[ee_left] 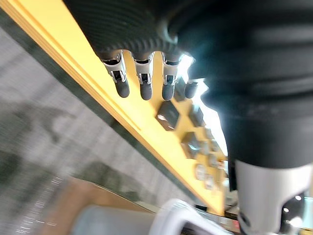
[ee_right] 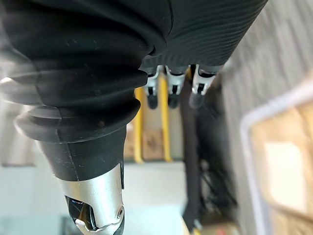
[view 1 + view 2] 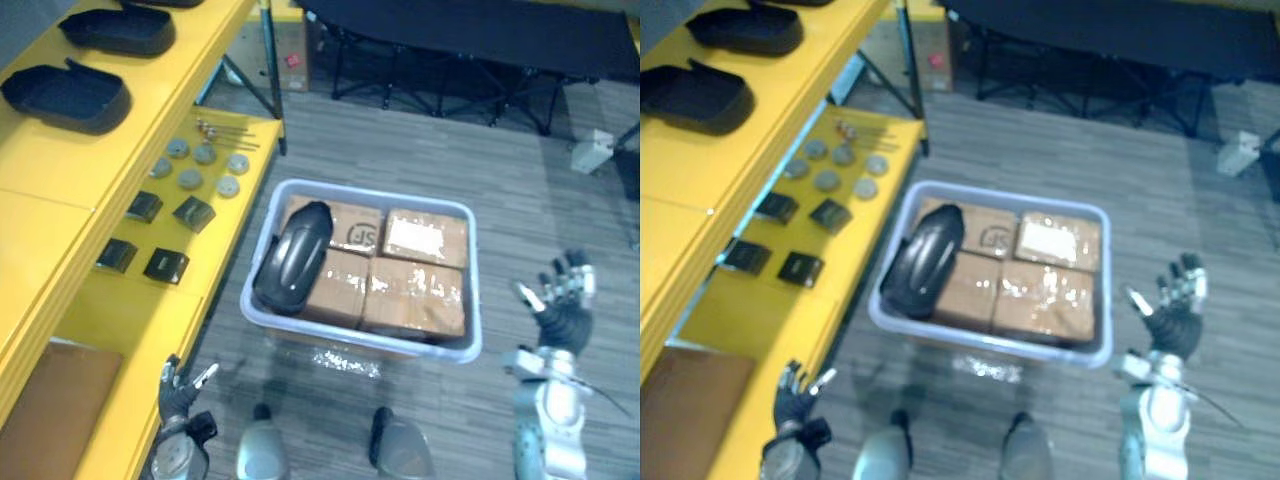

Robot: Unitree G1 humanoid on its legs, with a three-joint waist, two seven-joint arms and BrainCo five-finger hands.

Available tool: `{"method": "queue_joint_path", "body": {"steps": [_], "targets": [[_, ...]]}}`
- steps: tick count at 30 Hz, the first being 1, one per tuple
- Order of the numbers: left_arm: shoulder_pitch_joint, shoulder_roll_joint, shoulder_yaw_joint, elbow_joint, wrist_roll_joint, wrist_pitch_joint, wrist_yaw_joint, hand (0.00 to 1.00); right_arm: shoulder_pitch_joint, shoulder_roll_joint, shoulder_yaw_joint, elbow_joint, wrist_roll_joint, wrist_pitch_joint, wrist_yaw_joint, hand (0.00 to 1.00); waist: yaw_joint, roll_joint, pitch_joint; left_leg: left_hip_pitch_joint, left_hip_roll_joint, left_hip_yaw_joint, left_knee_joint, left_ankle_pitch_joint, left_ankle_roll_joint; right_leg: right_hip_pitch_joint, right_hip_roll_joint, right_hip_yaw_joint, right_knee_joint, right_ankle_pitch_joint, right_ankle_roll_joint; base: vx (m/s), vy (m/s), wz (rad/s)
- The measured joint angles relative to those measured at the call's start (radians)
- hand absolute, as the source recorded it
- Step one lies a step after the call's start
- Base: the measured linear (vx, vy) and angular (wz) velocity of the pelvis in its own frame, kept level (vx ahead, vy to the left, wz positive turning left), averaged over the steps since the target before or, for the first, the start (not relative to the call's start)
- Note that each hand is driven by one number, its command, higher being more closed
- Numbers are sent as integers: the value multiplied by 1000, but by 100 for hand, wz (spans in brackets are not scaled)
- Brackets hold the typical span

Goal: Walk over and take plastic housings, then place them on the shelf

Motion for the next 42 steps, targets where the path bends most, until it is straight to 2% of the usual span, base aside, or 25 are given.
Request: {"method": "queue_joint_path", "body": {"steps": [2, 4, 7, 8, 9, 10, 11, 13, 15, 16, 19, 25, 31, 33, 36, 42], "targets": [[5, -2, -31, 70, 8, 19, -11, 0, -54, 6, 27, 71, -17, 32, -22, 0, 16, 1, 0, -1, -7, -1, -18, 13, 2, 5, -1, -2, -25, 16, 3, -16, 45, 7], [11, -4, -57, 128, 45, 41, -21, 0, -116, 7, 52, 136, -17, 56, -41, 0, 19, 2, 0, 5, -11, -5, -40, 30, 5, 16, -1, -6, -46, 25, 3, 17, -1, 12], [17, -7, -70, 184, 84, 50, -46, 0, -235, 6, 73, 238, -17, 103, -65, 0, 38, 7, -2, 23, -14, -8, -67, 45, 5, 40, 2, -7, -73, 36, 2, 35, -8, 9], [16, -7, -71, 192, 84, 51, -49, 0, -265, 6, 73, 266, -17, 112, -72, 0, 39, 8, -2, 26, -15, -12, -67, 45, 5, 50, 3, -7, -80, 37, 2, 37, -1, 19], [17, -7, -77, 206, 84, 51, -51, 0, -328, 6, 73, 324, -18, 140, -101, 0, 42, 9, -3, 33, -18, -21, -69, 46, 6, 68, 3, -7, -89, 37, 3, 25, 5, 28], [15, -7, -79, 219, 83, 49, -59, 0, -405, 5, 69, 391, -18, 186, -153, 0, 55, 10, -3, 38, -20, -32, -77, 54, 5, 82, 4, -7, -99, 39, 3, 17, 6, 26], [14, -7, -80, 222, 83, 48, -59, 0, -421, 5, 68, 403, -18, 194, -163, 0, 58, 10, -3, 37, -21, -34, -78, 56, 6, 84, 4, -7, -101, 40, 4, 1, 1, 20], [11, -8, -85, 246, 83, 46, -65, 0, -536, 3, 62, 498, -19, 240, -234, 0, 81, 11, -4, 35, -25, -45, -100, 78, 5, 86, 4, -13, -114, 49, 4, -11, -7, 19], [11, -2, -100, 252, 84, 42, -71, 0, -599, 0, 55, 555, -19, 267, -273, 0, 89, 14, -3, 37, -30, -70, -126, 100, 5, 102, 3, -38, -125, 56, -1, -20, -14, 39], [10, -1, -108, 253, 84, 38, -79, 0, -635, -3, 41, 589, -25, 284, -290, 0, 103, 15, -4, 37, -32, -81, -136, 110, 3, 105, 3, -43, -126, 57, -2, -35, -14, 37], [4, 0, -113, 272, 84, 39, -89, 0, -735, -23, 42, 680, -29, 313, -306, 0, 125, 21, -5, 36, -39, -93, -169, 139, 4, 105, -2, -58, -126, 58, -1, -64, -10, 20], [-11, 1, -138, 282, 81, 41, -92, 0, -841, -61, 47, 763, -59, 380, -301, 0, 126, 46, 5, 38, -33, -79, -240, 191, 14, 105, -12, -87, -126, 60, 3, -80, -11, 20], [-47, 11, -164, 319, 71, 50, -104, 0, -909, -73, 82, 856, -101, 486, -304, 0, 128, 59, 11, 56, -34, -80, -281, 231, 7, 99, -15, -91, -118, 60, 5, -14, -6, 2], [-63, 19, -196, 321, 65, 63, -107, 0, -929, -81, 85, 891, -105, 533, -328, 0, 129, 71, 18, 57, -37, -82, -283, 238, 9, 93, -23, -94, -107, 58, 7, -5, 0, 5], [-74, 21, -211, 326, 64, 70, -109, 0, -938, -81, 85, 931, -125, 571, -351, 0, 129, 81, 23, 56, -43, -85, -290, 245, 9, 91, -32, -100, -101, 55, 10, -17, 1, 7], [-93, 28, -231, 358, 61, 60, -112, 0, -955, -80, 86, 973, -175, 603, -345, 0, 129, 83, 25, 72, -52, -87, -306, 255, 10, 90, -49, -104, -70, 38, 19, -13, -2, 2]]}}
